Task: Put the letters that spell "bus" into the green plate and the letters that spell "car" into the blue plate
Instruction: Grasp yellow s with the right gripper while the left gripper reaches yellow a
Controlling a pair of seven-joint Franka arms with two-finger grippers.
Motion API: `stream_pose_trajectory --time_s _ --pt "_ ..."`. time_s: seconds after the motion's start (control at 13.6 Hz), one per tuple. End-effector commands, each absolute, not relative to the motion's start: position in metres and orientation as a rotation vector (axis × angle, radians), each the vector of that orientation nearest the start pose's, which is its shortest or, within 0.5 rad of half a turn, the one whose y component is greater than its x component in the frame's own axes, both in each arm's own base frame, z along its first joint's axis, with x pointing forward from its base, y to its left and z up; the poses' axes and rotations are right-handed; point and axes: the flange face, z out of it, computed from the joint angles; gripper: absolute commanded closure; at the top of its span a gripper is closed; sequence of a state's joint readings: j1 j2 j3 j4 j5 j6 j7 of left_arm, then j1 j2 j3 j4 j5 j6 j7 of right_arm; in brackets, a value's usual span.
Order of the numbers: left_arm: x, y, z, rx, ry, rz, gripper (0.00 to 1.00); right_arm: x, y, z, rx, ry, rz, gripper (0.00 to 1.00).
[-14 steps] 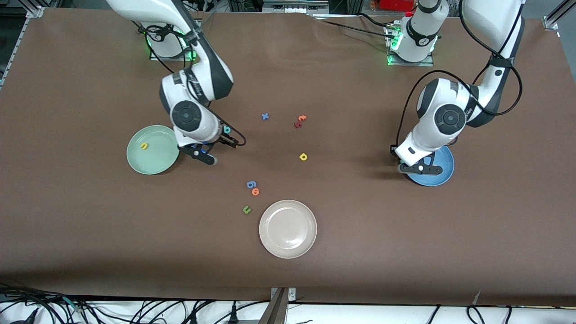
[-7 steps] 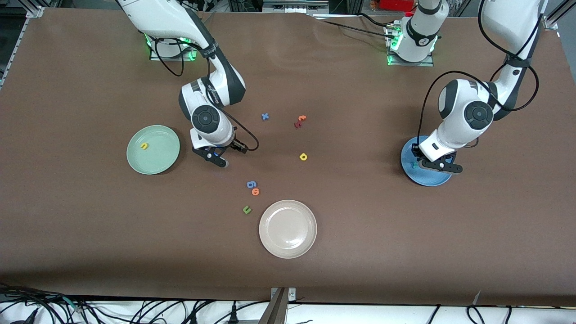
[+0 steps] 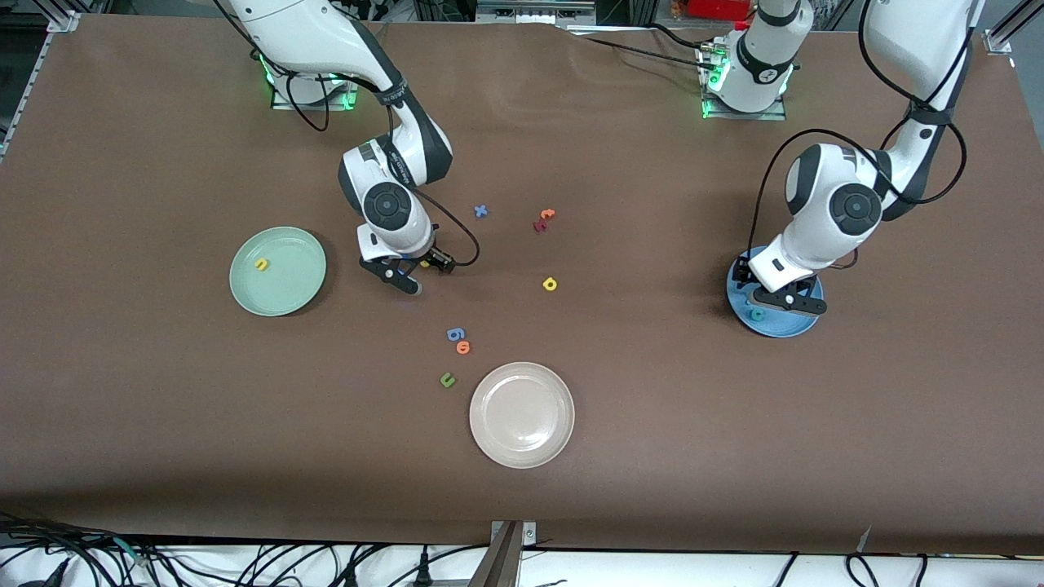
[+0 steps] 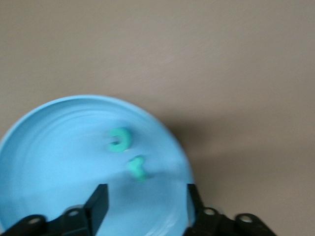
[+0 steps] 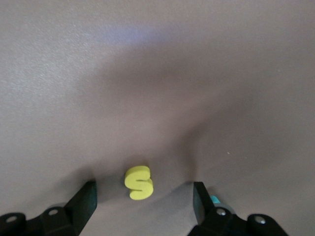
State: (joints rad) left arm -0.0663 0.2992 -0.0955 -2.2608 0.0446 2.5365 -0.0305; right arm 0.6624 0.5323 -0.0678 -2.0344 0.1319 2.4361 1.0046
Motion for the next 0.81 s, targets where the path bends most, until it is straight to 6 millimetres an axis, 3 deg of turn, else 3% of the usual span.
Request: stream_pose_trajectory --time_s 0.0,0.29,0.51,0.73 --pt "0.526 -0.175 0.244 -3.173 0.107 0.046 0.0 0.475 0.327 0.18 -3.073 0.796 0.155 0.12" --pt "0.52 -0.266 0.242 -3.191 -0.078 0.051 0.0 0.468 0.318 0.187 -3.056 0.784 0.121 0.16" --pt "0.519 -0.342 0.231 -3.214 -0.07 0.05 0.0 0.46 0.309 0.177 -3.026 0.757 0.043 0.17" --pt "0.51 -0.405 0.222 -3.226 -0.086 0.063 0.0 0.459 0.309 0.176 -3.025 0.764 0.047 0.18"
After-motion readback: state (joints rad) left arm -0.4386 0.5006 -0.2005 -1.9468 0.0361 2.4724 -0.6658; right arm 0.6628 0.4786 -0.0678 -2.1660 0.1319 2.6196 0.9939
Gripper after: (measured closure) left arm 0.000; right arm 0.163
